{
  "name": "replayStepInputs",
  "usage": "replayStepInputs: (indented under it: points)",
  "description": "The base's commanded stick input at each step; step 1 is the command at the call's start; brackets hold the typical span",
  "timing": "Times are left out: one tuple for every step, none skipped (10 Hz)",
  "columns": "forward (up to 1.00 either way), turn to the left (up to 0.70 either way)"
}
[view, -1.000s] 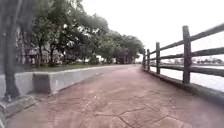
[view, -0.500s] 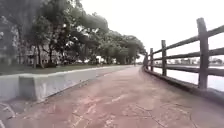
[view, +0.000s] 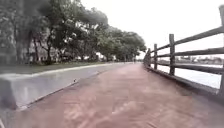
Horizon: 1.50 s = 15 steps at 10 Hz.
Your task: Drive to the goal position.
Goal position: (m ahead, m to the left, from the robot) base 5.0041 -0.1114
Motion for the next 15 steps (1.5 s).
replayStepInputs:
  points:
    - [1.00,0.00]
    - [1.00,0.00]
    - [1.00,0.00]
    - [1.00,0.00]
    - [1.00,0.00]
    - [1.00,0.00]
    - [1.00,0.00]
    - [1.00,0.00]
    - [1.00,0.00]
    - [1.00,0.00]
    - [1.00,0.00]
    - [1.00,0.00]
    - [1.00,0.00]
    - [1.00,0.00]
    - [1.00,0.00]
